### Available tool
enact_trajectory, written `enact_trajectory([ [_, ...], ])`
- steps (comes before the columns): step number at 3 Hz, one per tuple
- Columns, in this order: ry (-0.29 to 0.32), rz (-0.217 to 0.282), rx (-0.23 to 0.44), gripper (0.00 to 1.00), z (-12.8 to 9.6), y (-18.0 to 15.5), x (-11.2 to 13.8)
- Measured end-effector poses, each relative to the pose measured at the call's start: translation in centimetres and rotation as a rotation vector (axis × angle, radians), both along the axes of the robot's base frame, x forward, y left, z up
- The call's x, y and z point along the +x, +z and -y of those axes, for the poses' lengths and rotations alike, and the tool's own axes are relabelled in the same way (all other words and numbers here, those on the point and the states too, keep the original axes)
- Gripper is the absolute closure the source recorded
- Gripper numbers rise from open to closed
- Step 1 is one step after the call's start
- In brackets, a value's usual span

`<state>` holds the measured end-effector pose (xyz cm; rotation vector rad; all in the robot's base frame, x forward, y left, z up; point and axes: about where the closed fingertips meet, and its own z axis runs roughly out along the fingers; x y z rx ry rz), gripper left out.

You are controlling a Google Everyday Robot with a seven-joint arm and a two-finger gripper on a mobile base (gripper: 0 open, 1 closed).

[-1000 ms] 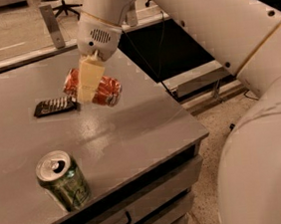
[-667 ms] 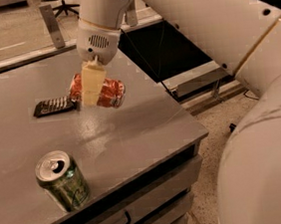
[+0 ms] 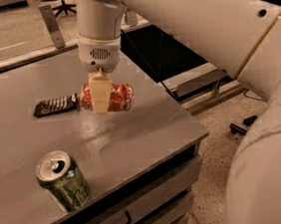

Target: Knock coke can over

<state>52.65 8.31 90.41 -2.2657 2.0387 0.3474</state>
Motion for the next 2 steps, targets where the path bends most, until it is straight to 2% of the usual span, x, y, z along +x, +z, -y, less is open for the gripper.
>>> enact_trajectory([
  [1,0.014,0.015,-0.025,1.00,0.33,-0.40,-0.06],
  [2,0.036,0.023,-0.046,0.82,0.38,-0.93,-0.04],
])
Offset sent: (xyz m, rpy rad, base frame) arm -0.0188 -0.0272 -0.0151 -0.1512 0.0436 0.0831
